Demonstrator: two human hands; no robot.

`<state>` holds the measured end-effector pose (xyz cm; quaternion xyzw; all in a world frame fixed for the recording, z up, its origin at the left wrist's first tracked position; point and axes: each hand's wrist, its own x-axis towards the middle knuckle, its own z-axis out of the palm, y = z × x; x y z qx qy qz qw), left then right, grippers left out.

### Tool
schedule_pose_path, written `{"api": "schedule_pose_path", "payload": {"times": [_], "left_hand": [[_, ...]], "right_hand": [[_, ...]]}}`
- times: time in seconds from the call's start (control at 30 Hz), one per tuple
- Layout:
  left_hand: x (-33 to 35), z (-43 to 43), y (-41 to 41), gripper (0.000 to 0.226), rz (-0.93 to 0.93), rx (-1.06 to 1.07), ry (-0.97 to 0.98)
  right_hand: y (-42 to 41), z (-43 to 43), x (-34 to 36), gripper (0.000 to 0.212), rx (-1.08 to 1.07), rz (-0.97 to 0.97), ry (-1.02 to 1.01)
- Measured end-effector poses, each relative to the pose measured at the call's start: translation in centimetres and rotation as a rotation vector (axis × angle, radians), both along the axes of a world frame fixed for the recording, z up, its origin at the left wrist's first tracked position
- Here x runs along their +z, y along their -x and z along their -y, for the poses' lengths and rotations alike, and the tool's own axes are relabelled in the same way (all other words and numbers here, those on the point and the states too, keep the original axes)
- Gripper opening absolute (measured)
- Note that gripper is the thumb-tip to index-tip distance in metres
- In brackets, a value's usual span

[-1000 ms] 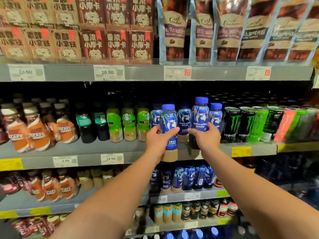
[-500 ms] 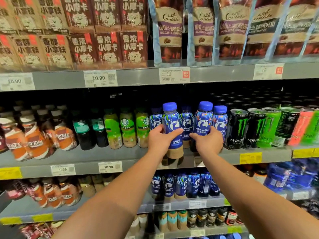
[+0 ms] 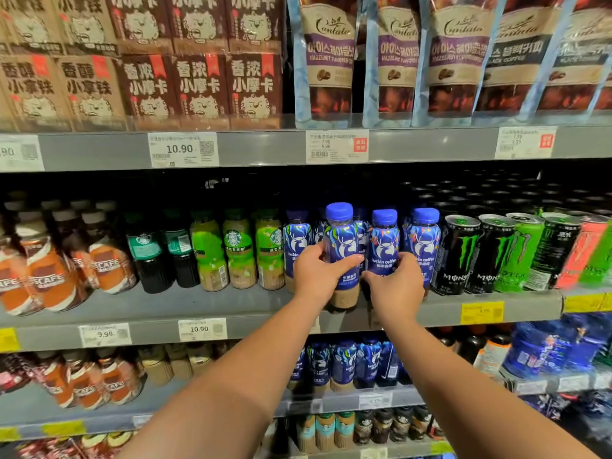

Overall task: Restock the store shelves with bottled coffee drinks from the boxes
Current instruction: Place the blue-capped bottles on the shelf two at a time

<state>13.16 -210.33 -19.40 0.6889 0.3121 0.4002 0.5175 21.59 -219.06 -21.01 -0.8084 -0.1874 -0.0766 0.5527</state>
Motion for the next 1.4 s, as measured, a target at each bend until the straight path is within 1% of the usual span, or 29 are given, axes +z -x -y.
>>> {"api": "schedule_pose_path", "payload": {"times": [0.07, 0.1, 0.2, 0.3, 0.43, 0.53, 0.57, 0.67, 0.73, 0.83, 0.9, 1.0, 1.07, 1.23, 1.3, 1.4], "left_hand": [[0.0, 0.0, -0.3, 0.042, 0.008, -0.015, -0.001], [0.1, 0.0, -0.5, 0.046, 0.030, -0.029, 0.008], [-0.2, -0.2, -1.1, 0.068, 0.075, -0.017, 0.046], [-0.7, -0.4, -1.5, 0.064, 0.121, -0.010, 0.085], [-1.1, -0.6, -1.8, 0.067, 0.130, -0.011, 0.100], [-1.2, -0.4, -1.9, 0.055, 0.097, 0.032, 0.074], [-1.1, -0.4, -1.8, 0.055, 0.073, 0.041, 0.057], [-0.6, -0.6, -1.5, 0.062, 0.016, 0.026, 0.043], [-0.3, -0.7, -1.3, 0.060, -0.009, 0.009, 0.044], [-0.5, -0.8, -1.3, 0.056, 0.031, 0.009, 0.052], [-1.0, -0.4, -1.6, 0.060, 0.046, -0.011, 0.058], [-2.4, 0.2, -2.3, 0.075, 0.027, -0.033, 0.072], [-2.8, 0.5, -2.7, 0.080, 0.032, -0.018, 0.065], [-3.0, 0.7, -2.7, 0.077, -0.093, 0.062, -0.057], [-3.2, 0.9, -2.5, 0.071, -0.131, 0.068, -0.070], [-3.3, 1.1, -2.3, 0.060, -0.135, 0.075, -0.053]], "right_hand": [[0.1, -0.1, -0.5, 0.054, -0.005, 0.027, 0.008], [0.2, -0.1, -0.7, 0.055, -0.009, 0.047, 0.011], [0.2, 0.0, -1.1, 0.053, -0.012, 0.059, -0.003], [0.1, 0.0, -1.2, 0.055, -0.031, 0.020, -0.008], [0.2, -0.1, -1.3, 0.059, -0.041, 0.029, 0.010], [0.1, 0.2, -1.5, 0.059, -0.028, 0.055, 0.055], [0.1, 0.3, -1.6, 0.058, -0.023, 0.072, 0.070], [0.1, 0.4, -2.0, 0.057, -0.009, 0.096, 0.086], [0.0, 0.4, -2.0, 0.057, -0.007, 0.089, 0.083], [0.0, 0.6, -2.1, 0.056, -0.009, 0.061, 0.060], [-0.1, 0.7, -2.2, 0.055, 0.003, 0.065, 0.035], [-0.3, 0.7, -2.4, 0.054, 0.018, 0.063, 0.014], [-0.4, 0.8, -2.5, 0.054, 0.017, 0.071, 0.015], [-0.2, 0.7, -2.7, 0.057, 0.001, 0.053, -0.012], [-0.2, 0.5, -2.7, 0.058, -0.009, 0.041, -0.021], [-0.2, 0.5, -2.9, 0.057, -0.008, 0.038, -0.025]]}}
